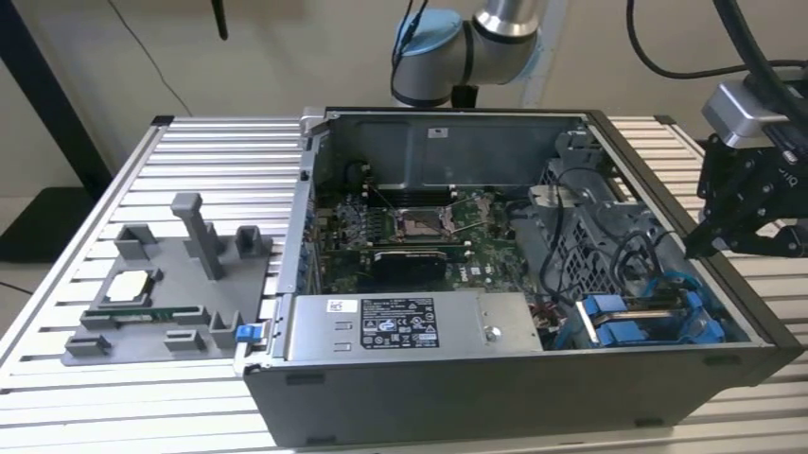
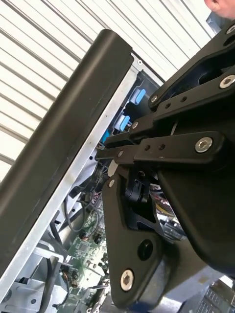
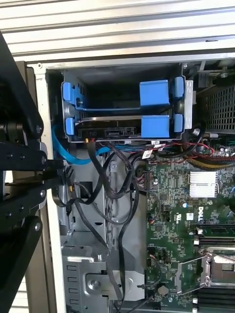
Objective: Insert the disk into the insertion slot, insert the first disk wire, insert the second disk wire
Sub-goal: 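Insert the first disk wire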
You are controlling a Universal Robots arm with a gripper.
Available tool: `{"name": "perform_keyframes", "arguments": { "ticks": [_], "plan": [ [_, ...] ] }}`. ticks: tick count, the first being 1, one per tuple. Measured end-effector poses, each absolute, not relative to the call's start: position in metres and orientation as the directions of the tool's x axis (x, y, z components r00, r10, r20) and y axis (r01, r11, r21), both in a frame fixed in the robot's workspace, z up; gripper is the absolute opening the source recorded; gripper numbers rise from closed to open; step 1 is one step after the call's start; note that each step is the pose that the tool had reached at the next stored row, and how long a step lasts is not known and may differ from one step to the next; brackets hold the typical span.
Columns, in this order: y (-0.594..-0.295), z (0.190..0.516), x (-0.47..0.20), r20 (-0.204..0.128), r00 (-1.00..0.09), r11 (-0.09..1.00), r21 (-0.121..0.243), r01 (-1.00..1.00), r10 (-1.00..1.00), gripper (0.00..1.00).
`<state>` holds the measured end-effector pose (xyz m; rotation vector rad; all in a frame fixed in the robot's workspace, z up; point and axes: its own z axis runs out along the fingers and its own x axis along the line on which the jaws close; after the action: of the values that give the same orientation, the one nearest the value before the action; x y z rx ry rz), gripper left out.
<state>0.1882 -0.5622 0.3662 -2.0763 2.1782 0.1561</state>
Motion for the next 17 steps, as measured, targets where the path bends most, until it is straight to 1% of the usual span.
{"name": "perform_keyframes", "arguments": {
  "ticks": [9, 17],
  "plan": [
    [-0.562, 0.366, 0.188, -0.164, -0.046, 0.049, -0.014, -0.999, -0.985, 0.0],
    [-0.561, 0.377, 0.18, -0.163, -0.046, 0.049, -0.014, -0.999, -0.986, 0.0]
  ]
}}
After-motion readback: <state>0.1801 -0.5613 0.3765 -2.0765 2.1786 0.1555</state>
